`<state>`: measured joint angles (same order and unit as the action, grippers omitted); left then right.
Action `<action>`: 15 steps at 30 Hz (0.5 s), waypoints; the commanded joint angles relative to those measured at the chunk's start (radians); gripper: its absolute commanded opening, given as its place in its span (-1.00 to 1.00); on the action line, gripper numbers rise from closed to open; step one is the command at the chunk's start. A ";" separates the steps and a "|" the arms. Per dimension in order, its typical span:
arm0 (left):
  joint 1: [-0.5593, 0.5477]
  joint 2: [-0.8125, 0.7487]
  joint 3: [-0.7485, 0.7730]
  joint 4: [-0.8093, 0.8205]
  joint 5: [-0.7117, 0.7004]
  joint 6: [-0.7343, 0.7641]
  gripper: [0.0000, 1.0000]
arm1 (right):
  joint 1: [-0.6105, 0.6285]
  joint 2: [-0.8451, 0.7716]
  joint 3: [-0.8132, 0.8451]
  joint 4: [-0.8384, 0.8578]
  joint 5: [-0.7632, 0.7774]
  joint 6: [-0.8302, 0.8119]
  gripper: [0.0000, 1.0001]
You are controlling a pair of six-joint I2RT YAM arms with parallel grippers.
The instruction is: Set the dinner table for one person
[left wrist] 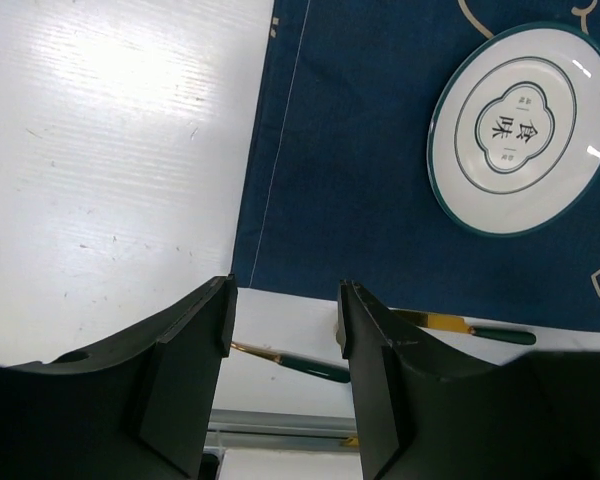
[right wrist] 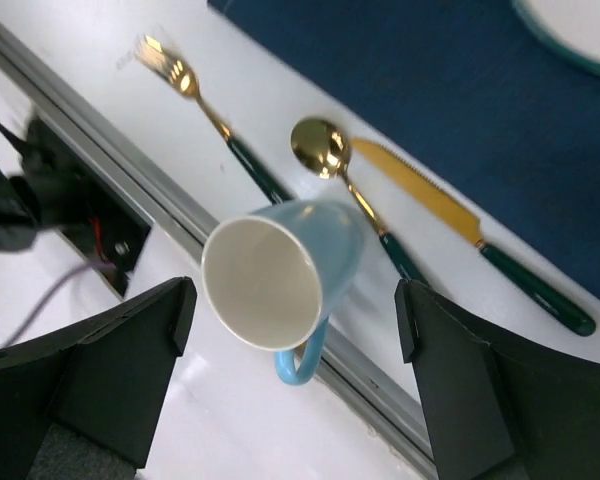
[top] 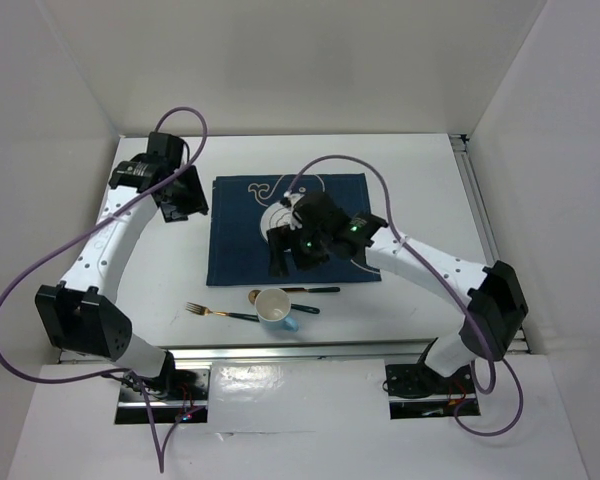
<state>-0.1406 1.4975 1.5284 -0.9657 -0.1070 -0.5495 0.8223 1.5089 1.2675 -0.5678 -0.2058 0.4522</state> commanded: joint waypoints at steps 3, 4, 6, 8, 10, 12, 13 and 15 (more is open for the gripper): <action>0.009 -0.066 -0.017 0.016 0.019 0.008 0.24 | 0.109 0.069 0.013 -0.080 0.052 -0.067 0.83; 0.009 -0.078 -0.030 0.025 0.020 0.008 0.24 | 0.124 0.080 0.013 -0.080 0.063 -0.067 0.81; 0.009 -0.091 -0.039 0.025 0.020 0.008 0.24 | 0.147 0.103 0.013 -0.089 0.104 -0.067 0.78; 0.009 -0.100 -0.048 0.025 0.020 0.008 0.24 | 0.163 0.128 0.013 -0.089 0.146 -0.046 0.75; 0.009 -0.112 -0.048 0.025 0.020 -0.001 0.24 | 0.163 0.139 0.003 -0.069 0.169 -0.046 0.71; 0.009 -0.126 -0.060 0.025 0.020 -0.001 0.24 | 0.163 0.148 -0.007 -0.058 0.178 -0.046 0.58; 0.009 -0.135 -0.069 0.025 0.020 -0.001 0.24 | 0.163 0.157 -0.007 -0.046 0.178 -0.046 0.49; 0.009 -0.135 -0.070 0.025 0.020 0.008 0.24 | 0.163 0.168 -0.017 -0.027 0.169 -0.046 0.28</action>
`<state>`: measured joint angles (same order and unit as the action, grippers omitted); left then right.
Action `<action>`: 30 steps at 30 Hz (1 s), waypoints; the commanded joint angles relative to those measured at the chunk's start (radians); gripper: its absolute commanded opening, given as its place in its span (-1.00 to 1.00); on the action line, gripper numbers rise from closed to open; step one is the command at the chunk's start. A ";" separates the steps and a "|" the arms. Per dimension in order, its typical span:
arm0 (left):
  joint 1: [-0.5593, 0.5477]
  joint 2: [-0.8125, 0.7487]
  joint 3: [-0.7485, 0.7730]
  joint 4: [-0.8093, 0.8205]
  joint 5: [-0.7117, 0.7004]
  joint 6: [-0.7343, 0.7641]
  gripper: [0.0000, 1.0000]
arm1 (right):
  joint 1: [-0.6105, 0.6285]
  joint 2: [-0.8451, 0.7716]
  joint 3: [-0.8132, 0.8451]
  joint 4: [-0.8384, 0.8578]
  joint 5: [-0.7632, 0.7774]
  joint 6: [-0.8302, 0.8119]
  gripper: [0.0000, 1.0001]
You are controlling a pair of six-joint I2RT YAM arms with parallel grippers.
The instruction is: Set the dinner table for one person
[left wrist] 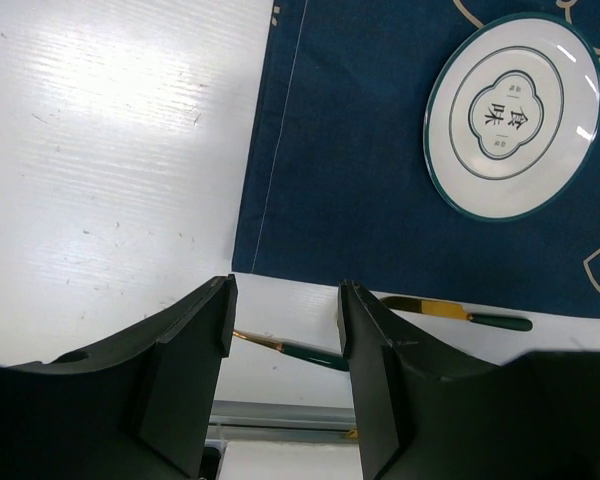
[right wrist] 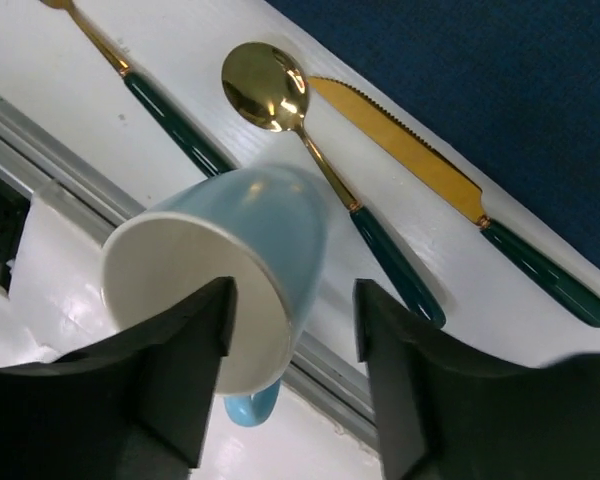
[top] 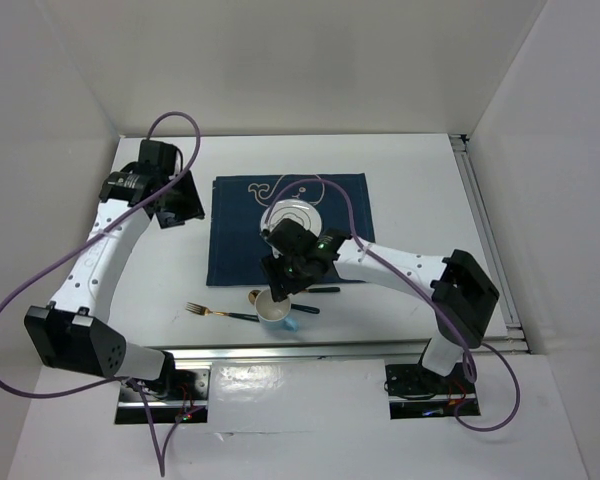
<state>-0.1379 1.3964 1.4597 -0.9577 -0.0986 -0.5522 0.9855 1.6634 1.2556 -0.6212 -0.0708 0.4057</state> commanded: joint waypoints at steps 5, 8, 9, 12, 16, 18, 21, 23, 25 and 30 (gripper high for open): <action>0.006 -0.043 -0.010 0.017 0.002 0.011 0.24 | -0.001 0.024 -0.015 0.048 0.023 0.010 -0.31; 0.006 -0.043 -0.010 0.017 0.002 0.020 0.24 | -0.001 0.001 -0.002 0.026 0.035 0.010 -0.69; 0.006 -0.043 -0.010 0.017 0.002 0.020 0.24 | -0.001 -0.013 0.019 0.014 0.049 0.010 -0.78; 0.006 -0.043 -0.010 0.017 0.002 0.020 0.24 | -0.001 -0.045 0.082 -0.052 0.086 0.001 -1.00; 0.006 -0.043 -0.010 0.017 0.011 0.029 0.24 | -0.013 -0.091 0.186 -0.147 0.150 -0.008 -1.00; 0.006 -0.043 -0.010 0.017 0.011 0.029 0.24 | -0.065 -0.103 0.234 -0.188 0.175 -0.008 -1.00; 0.006 -0.034 -0.010 0.027 0.020 0.029 0.24 | -0.180 -0.091 0.341 -0.262 0.238 -0.008 -1.00; 0.006 -0.025 -0.022 0.027 0.033 0.029 0.24 | -0.260 -0.062 0.428 -0.288 0.259 -0.008 -1.00; 0.006 -0.025 -0.047 0.027 0.051 0.029 0.24 | -0.381 0.005 0.493 -0.313 0.259 0.002 -1.00; -0.051 -0.114 -0.140 0.036 0.109 -0.018 0.24 | -0.618 0.203 0.723 -0.276 0.212 0.002 -1.00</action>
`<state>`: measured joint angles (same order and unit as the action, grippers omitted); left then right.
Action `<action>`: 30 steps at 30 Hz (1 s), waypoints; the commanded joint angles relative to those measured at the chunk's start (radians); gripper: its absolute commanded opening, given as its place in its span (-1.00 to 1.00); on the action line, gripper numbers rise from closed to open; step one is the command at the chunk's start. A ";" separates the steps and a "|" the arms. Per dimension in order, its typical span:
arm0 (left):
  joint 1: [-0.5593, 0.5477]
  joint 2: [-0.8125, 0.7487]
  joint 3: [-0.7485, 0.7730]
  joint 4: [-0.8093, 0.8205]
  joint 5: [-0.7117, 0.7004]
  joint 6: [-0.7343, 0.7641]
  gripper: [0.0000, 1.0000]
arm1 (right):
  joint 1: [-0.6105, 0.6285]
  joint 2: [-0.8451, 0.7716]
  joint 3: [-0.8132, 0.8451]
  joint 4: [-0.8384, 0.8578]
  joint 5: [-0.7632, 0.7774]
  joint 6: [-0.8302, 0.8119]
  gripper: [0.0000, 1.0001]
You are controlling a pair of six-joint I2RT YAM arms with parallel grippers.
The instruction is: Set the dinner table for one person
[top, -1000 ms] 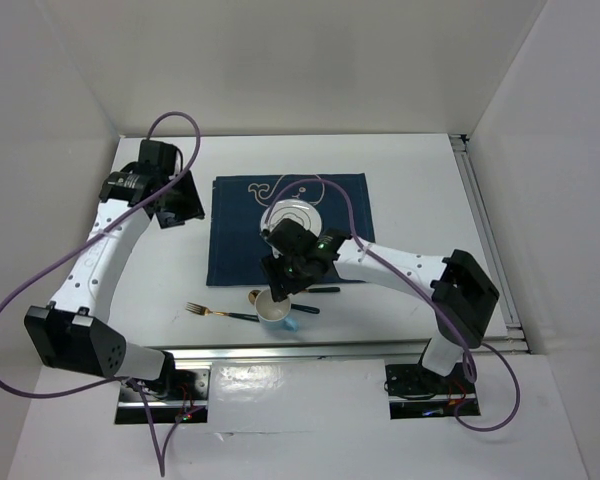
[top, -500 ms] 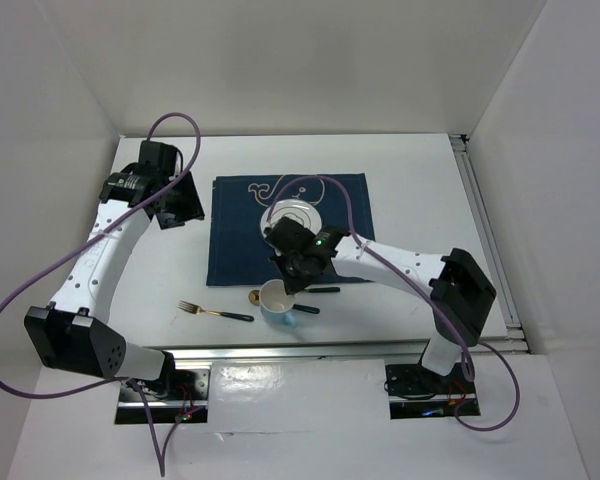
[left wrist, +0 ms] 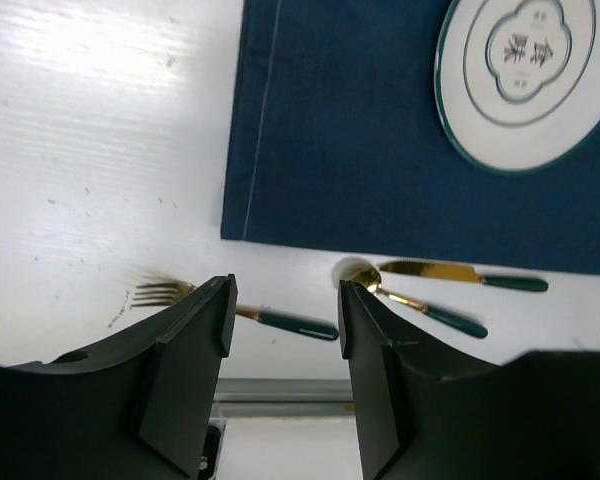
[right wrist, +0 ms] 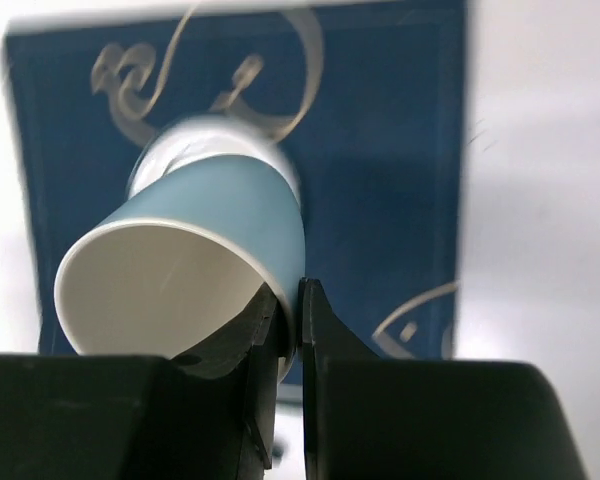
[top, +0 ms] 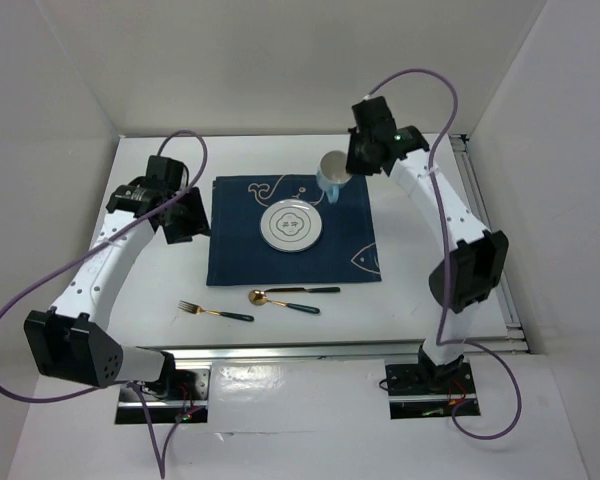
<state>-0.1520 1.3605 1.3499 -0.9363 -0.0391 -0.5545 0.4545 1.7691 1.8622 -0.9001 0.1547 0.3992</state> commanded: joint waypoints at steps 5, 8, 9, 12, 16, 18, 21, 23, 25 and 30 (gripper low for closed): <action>-0.083 -0.103 -0.173 0.014 0.050 -0.050 0.24 | -0.174 0.303 0.296 -0.013 -0.018 0.009 -1.00; -0.113 -0.112 -0.234 0.014 0.038 -0.073 0.24 | -0.197 0.391 0.350 -0.011 -0.008 0.009 -1.00; -0.126 -0.112 -0.247 0.014 0.038 -0.084 0.24 | -0.197 0.400 0.350 0.004 -0.007 0.009 -1.00; -0.126 -0.138 -0.297 0.005 0.018 -0.108 0.24 | -0.206 0.420 0.327 0.065 0.005 0.009 -1.00; -0.136 -0.193 -0.359 0.005 0.018 -0.128 0.28 | -0.217 0.461 0.318 0.087 0.025 0.018 -1.00; -0.152 -0.204 -0.379 0.005 0.018 -0.137 0.32 | -0.217 0.474 0.327 0.098 0.034 0.018 -1.00; -0.188 -0.183 -0.368 -0.012 0.005 -0.160 0.45 | -0.227 0.498 0.339 0.098 0.023 0.018 -1.00; -0.199 -0.166 -0.379 -0.012 0.016 -0.188 0.45 | -0.227 0.521 0.339 0.098 0.013 0.018 -1.00; -0.225 -0.132 -0.390 -0.012 0.027 -0.217 0.45 | -0.237 0.535 0.348 0.098 0.013 0.018 -1.00; -0.247 -0.077 -0.408 0.008 0.048 -0.257 0.48 | -0.246 0.553 0.348 0.098 -0.041 0.018 -0.58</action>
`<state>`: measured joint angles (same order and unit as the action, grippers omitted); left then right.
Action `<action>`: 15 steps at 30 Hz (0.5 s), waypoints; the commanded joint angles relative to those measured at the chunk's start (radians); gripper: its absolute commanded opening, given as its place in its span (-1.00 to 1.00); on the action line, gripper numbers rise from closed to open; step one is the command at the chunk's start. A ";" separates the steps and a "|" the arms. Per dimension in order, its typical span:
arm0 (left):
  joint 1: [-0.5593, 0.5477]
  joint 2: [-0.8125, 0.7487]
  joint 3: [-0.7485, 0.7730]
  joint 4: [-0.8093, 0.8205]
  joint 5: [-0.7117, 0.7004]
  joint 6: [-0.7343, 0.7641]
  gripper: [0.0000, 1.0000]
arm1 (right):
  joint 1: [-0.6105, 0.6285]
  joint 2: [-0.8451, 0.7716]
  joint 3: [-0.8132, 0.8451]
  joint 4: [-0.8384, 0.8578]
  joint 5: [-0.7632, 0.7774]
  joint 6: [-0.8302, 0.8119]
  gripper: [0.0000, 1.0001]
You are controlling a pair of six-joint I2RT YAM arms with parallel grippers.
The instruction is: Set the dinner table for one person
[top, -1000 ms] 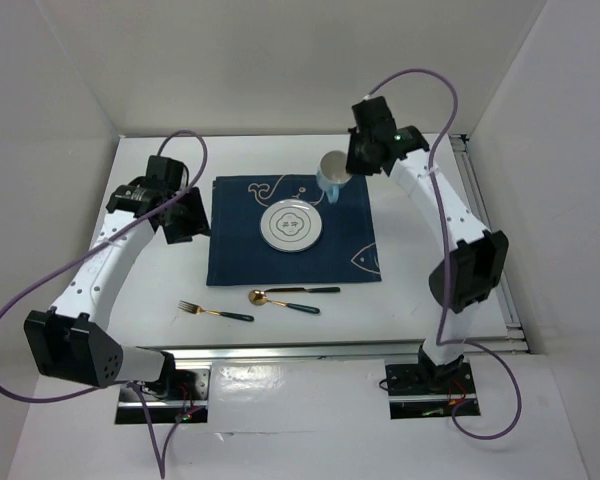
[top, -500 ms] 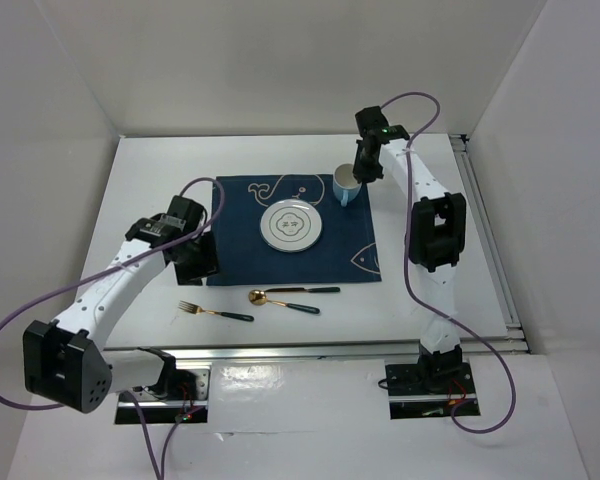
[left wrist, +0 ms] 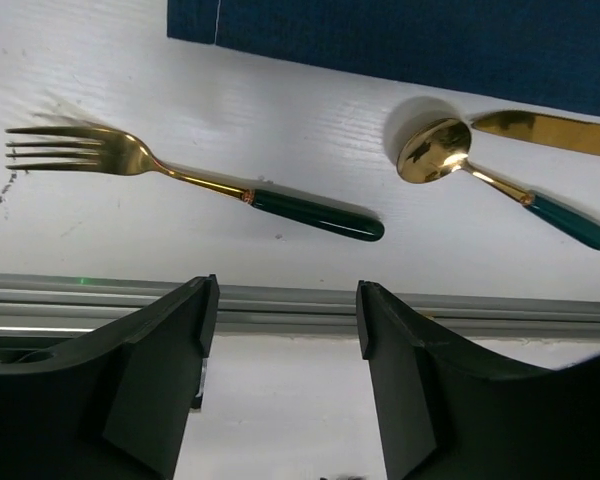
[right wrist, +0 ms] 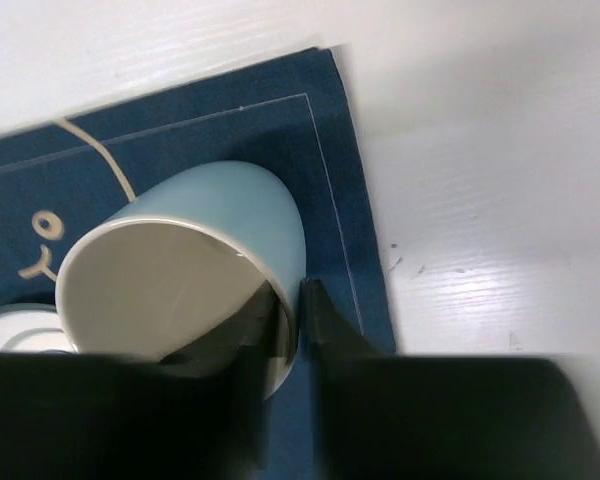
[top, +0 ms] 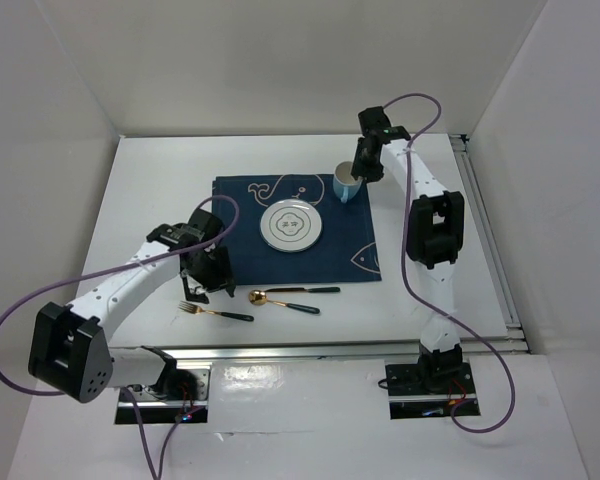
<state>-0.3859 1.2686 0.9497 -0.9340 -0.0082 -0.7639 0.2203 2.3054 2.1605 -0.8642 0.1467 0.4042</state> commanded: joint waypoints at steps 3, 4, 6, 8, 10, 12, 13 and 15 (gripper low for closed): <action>-0.033 0.037 -0.017 0.015 0.027 -0.058 0.53 | -0.012 -0.014 0.026 0.089 -0.076 0.013 0.47; -0.033 0.037 -0.031 0.024 0.037 -0.070 0.56 | -0.012 -0.024 0.025 0.090 -0.096 0.022 0.60; -0.042 0.046 -0.043 0.034 0.037 -0.083 0.56 | -0.021 -0.052 0.025 0.100 -0.119 0.022 0.85; -0.053 0.055 -0.069 0.043 0.047 -0.097 0.56 | -0.021 -0.086 0.035 0.100 -0.153 0.022 0.94; -0.062 0.055 -0.093 0.055 0.027 -0.130 0.56 | -0.030 -0.116 0.035 0.110 -0.164 0.022 0.96; -0.076 0.055 -0.124 0.092 0.014 -0.190 0.52 | -0.030 -0.168 0.026 0.110 -0.174 0.022 0.96; -0.076 0.045 -0.140 0.106 0.014 -0.205 0.52 | -0.030 -0.188 0.007 0.120 -0.174 0.022 0.98; -0.085 0.044 -0.179 0.153 0.014 -0.262 0.50 | -0.030 -0.256 -0.022 0.143 -0.194 0.022 0.98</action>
<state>-0.4614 1.3178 0.8070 -0.8429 0.0162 -0.9237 0.1989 2.2337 2.1487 -0.8028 -0.0101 0.4221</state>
